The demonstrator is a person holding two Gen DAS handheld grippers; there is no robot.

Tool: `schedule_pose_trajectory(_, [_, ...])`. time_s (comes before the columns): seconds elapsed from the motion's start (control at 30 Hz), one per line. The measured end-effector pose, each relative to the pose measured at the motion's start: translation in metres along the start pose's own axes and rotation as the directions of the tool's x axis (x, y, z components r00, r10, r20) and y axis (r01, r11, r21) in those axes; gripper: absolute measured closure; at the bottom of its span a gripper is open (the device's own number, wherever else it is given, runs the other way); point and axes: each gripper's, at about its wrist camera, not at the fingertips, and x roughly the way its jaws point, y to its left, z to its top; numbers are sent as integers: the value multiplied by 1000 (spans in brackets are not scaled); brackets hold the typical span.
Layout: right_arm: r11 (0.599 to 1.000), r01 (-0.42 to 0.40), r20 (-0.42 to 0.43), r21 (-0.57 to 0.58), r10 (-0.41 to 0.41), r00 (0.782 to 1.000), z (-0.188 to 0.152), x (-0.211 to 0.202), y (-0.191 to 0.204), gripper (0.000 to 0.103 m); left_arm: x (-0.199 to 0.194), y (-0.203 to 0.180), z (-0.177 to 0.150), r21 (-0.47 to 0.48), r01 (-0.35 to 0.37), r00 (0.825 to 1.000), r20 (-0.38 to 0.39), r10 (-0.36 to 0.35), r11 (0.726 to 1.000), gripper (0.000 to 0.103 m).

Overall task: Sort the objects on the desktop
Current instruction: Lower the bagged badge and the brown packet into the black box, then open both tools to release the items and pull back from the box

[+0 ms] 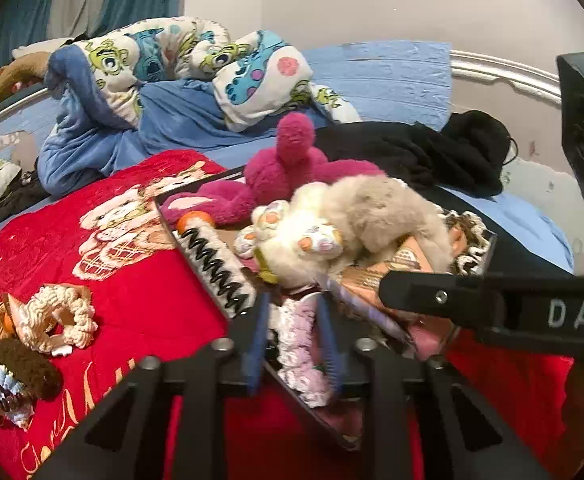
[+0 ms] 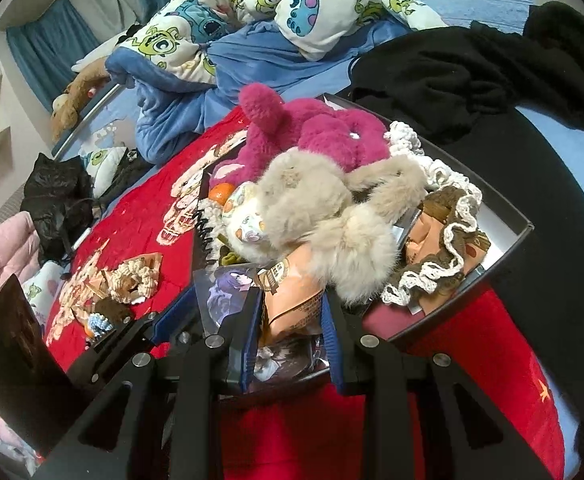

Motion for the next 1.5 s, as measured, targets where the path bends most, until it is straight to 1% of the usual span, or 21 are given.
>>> schedule_pose_trajectory(0.03, [1000, -3, 6, 8, 3, 1000, 0, -1, -1, 74, -1, 0, 0, 2, 11, 1000, -2, -11, 1000, 68])
schedule_pose_trajectory(0.1, [1000, -7, 10, 17, 7, 1000, 0, -4, -2, 73, -2, -1, -1, 4, 32, 999, -4, -32, 999, 57])
schedule_pose_trajectory(0.13, [1000, -10, 13, 19, 9, 1000, 0, -6, -2, 72, -3, -2, -1, 9, 37, 999, -3, -37, 999, 54])
schedule_pose_trajectory(0.17, [1000, -9, 17, 19, 9, 1000, 0, -7, -2, 71, -3, -4, -1, 14, 40, 999, 0, -40, 999, 48])
schedule_pose_trajectory(0.2, [1000, -4, 24, 22, 4, 1000, 1, -9, -3, 68, -4, -5, -1, 21, 36, 999, 4, -36, 999, 37])
schedule_pose_trajectory(0.23, [1000, -6, 35, 28, 5, 999, 1, -12, -3, 65, -6, -6, -1, 26, 11, 1000, 13, -12, 1000, 26])
schedule_pose_trajectory(0.27, [999, -8, 45, 34, 6, 999, 2, -14, -3, 57, -8, -6, -2, 22, -20, 1000, 23, 19, 1000, 2])
schedule_pose_trajectory(0.3, [999, -7, 57, 45, 5, 998, 3, -16, -5, 41, -12, -4, -2, 12, -21, 999, 40, 20, 1000, 0])
schedule_pose_trajectory(0.33, [998, -16, 71, 59, 12, 997, 4, -19, -6, 32, -17, 0, -1, -6, -1, 998, 58, 1, 1000, 0])
schedule_pose_trajectory(0.37, [996, -40, 82, 77, 34, 996, 5, -22, -9, 17, -20, 4, 0, -20, 9, 998, 68, -7, 1000, 0])
schedule_pose_trajectory(0.4, [993, -62, 89, 96, 54, 995, 6, -24, -11, 10, -21, 7, 0, -35, 16, 997, 72, -13, 999, 0])
schedule_pose_trajectory(0.47, [986, -109, 119, 125, 94, 988, 8, -29, -13, 8, -21, 13, 0, -62, 20, 998, 67, -16, 998, 0])
schedule_pose_trajectory(0.5, [984, -118, 129, 134, 101, 987, 8, -31, -14, 0, -21, 15, 0, -69, 22, 998, 63, -18, 997, 0])
schedule_pose_trajectory(0.57, [982, -124, 139, 142, 104, 985, 9, -33, -14, 0, -22, 16, -1, -74, 25, 998, 64, -20, 997, 0])
schedule_pose_trajectory(0.7, [986, -94, 151, 139, 72, 986, 10, -34, -11, 0, -26, 15, 0, -72, 20, 996, 85, -14, 997, 0])
schedule_pose_trajectory(0.97, [988, -72, 155, 135, 51, 987, 9, -37, -12, 0, -25, 17, 0, -82, 28, 995, 94, -20, 996, 0])
schedule_pose_trajectory(1.2, [984, -100, 172, 147, 74, 982, 10, -39, -8, 0, -24, 22, -2, -109, 37, 997, 78, -28, 993, 0])
schedule_pose_trajectory(1.4, [990, -89, 168, 105, 71, 983, 8, -39, 8, 0, -29, 26, -5, -123, 57, 996, 71, -48, 991, 0])
schedule_pose_trajectory(1.5, [991, -100, 166, 88, 84, 982, 7, -39, 14, 0, -36, 32, -9, -141, 63, 997, 63, -54, 988, 0])
